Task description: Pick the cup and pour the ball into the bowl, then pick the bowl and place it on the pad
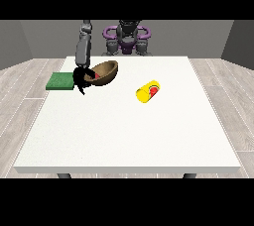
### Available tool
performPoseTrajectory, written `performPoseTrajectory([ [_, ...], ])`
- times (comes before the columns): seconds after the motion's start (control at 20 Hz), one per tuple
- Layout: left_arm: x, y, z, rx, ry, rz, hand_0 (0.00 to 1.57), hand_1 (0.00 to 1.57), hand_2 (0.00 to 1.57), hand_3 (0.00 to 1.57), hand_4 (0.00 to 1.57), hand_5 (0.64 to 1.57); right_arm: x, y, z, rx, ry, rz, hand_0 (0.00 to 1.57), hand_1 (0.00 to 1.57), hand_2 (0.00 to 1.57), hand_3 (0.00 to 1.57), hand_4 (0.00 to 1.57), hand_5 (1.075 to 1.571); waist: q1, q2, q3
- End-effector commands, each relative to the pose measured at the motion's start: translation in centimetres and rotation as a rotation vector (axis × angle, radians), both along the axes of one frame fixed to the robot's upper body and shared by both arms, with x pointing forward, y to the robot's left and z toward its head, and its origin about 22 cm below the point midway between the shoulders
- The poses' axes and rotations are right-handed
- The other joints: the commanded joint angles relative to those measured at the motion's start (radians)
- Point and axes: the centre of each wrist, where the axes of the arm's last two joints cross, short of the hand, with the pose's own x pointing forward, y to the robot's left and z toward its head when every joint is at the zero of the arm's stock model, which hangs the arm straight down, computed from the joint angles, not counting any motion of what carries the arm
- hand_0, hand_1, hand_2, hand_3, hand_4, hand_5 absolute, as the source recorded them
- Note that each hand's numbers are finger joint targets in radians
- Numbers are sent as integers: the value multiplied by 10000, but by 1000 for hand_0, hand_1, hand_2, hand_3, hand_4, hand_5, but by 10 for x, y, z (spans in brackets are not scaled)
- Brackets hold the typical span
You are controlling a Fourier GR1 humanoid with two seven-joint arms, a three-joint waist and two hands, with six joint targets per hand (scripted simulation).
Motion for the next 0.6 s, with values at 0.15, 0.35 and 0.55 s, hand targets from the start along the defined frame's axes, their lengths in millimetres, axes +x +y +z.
performPoseTrajectory([
  [0.15, 6, 20, -35, -440, 1173, 267, 0, 0, 0, 0, 0, 1571, 1, -6, 0, -625, 3253, -586, 1571, 1571, 1571, 1533, 1062, 1569, -401, -832, 313],
  [0.35, 3, 46, -69, -493, 2040, 890, 0, 0, 0, 0, 0, 1571, 18, -10, 30, -2033, 3980, -234, 1571, 1571, 1571, 1429, 1101, 1566, -1013, -1620, 316],
  [0.55, -17, 88, -68, -676, 2013, 1624, 0, 0, 0, 0, 0, 1571, 28, -14, 53, -1691, 3932, 387, 1571, 1571, 1571, 1149, 1135, 1553, -1728, -1689, 324],
])
